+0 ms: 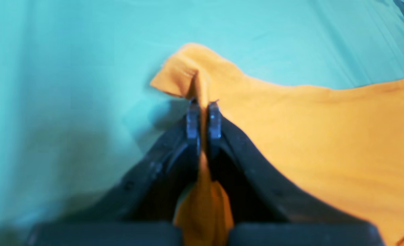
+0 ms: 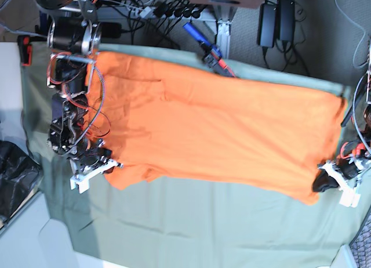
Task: Fold the T-shirt properly
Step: 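Fold the shirt lengthwise again with both grippers into a long strip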
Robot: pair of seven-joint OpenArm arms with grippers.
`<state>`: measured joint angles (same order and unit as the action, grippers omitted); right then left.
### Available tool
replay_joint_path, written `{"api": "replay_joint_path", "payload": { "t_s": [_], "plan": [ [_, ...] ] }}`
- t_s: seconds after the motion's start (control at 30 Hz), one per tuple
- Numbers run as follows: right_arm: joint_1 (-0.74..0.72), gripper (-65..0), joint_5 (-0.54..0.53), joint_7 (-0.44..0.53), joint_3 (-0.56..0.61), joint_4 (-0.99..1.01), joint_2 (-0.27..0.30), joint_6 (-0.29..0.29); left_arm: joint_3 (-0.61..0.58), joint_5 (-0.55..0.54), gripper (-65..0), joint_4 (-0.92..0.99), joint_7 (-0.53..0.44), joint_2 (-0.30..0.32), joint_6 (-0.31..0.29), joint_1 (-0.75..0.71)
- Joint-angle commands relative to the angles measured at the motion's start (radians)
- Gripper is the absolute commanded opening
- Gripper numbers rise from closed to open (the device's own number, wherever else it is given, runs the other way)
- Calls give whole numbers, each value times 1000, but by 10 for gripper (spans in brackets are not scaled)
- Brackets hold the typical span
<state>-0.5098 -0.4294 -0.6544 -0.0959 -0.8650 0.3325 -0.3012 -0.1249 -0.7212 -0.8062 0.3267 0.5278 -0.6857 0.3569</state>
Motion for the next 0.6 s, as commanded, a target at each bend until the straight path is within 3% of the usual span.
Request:
{"api": "replay_joint_path", "payload": {
  "t_s": [0.0,0.07,0.33,0.57],
  "plan": [
    [-14,-650,-13,-21,-5,-33,21,-119,6,-35,-650,-36,8,23,-12,10],
    [19,-650,-43,-27,-5,-93,37,-119,6,-66,-650,-72,55,31,-12,-24],
    [244,-650,-65,-45,-5,-433,105,-119,40,-92,-650,-223,68,72,-12,-162],
    [407,-650,-69,-54,-44,-591,164,-119,123,-99,-650,-401,85,124,-12,-323]
  ]
}}
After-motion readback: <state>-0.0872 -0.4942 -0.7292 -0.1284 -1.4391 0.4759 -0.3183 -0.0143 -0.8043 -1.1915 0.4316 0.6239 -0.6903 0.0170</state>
